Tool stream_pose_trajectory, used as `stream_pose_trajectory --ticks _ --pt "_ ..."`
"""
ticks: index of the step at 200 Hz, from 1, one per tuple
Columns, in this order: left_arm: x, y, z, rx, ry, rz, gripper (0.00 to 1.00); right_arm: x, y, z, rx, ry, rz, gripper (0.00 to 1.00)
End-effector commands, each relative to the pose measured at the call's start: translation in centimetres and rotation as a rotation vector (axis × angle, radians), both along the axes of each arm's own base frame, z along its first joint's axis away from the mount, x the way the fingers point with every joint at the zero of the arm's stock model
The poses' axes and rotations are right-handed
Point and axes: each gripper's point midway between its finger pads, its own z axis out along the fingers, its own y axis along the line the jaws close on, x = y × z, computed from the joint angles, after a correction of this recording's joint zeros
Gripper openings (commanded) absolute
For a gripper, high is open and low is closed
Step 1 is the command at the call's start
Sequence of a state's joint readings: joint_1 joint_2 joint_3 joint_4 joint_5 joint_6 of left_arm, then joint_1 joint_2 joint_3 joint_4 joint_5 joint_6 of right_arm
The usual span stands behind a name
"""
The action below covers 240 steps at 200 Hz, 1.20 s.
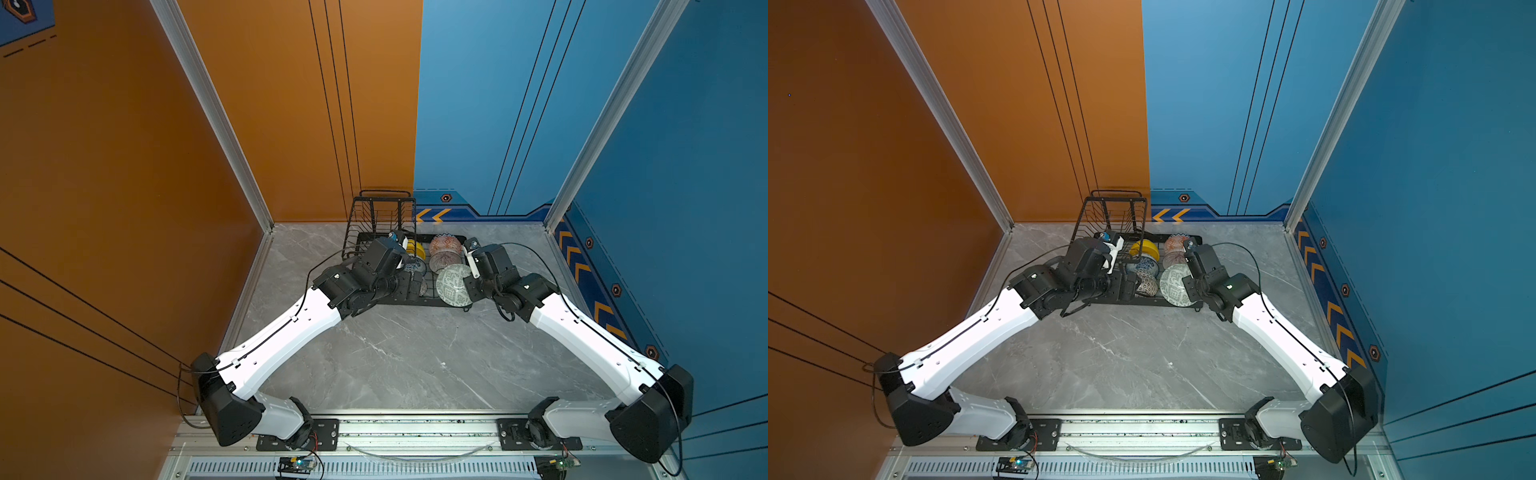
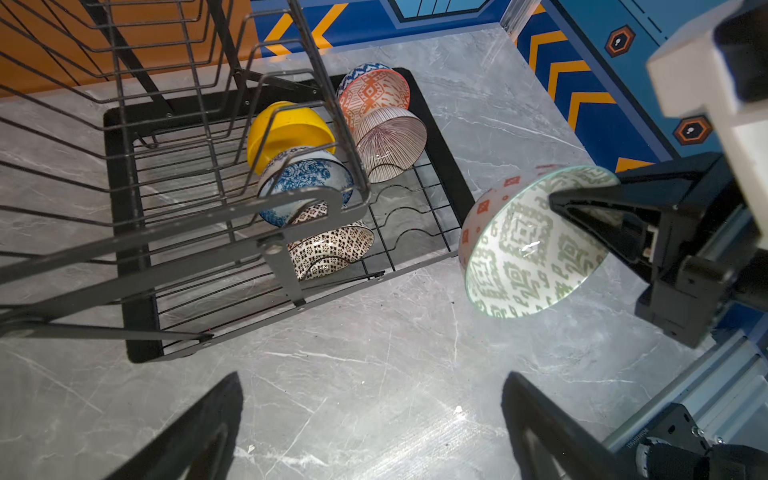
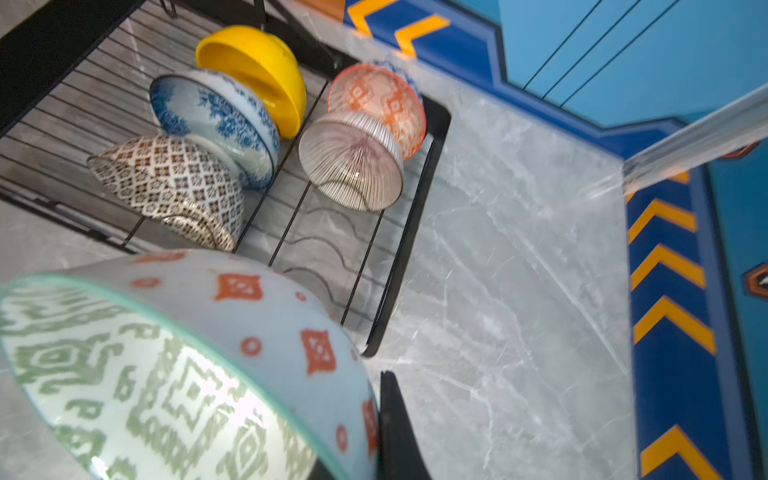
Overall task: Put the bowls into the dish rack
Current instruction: 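Grasp the green-patterned bowl rim with the right gripper while the left gripper holds it, then carry the green-patterned bowl into the rack with the right gripper while the left withdraws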
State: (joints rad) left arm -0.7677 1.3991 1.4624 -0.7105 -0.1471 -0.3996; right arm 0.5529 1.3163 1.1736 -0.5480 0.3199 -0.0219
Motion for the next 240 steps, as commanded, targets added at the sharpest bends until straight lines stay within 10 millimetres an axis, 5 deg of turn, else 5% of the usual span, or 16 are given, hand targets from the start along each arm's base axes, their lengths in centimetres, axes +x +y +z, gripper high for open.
stream_pose_trajectory --ticks 1,53,111,240 --pt "-0.4 1.8 -0.8 0.041 0.022 0.009 0.98 3.3 0.0 2.4 -0.098 -0.213 0.028 0.0" --pt "-0.3 2.3 -1.6 0.039 0.05 0.009 0.98 6.0 1.5 0.9 -0.267 -0.446 0.208 0.0" --pt "-0.2 2.1 -1.7 0.049 0.05 -0.014 0.98 8.5 0.6 0.0 -0.386 -0.536 0.249 0.0" --pt "-0.3 2.1 -1.1 0.057 0.056 -0.03 0.98 10.0 3.0 -3.7 -0.601 -0.622 0.314 0.0"
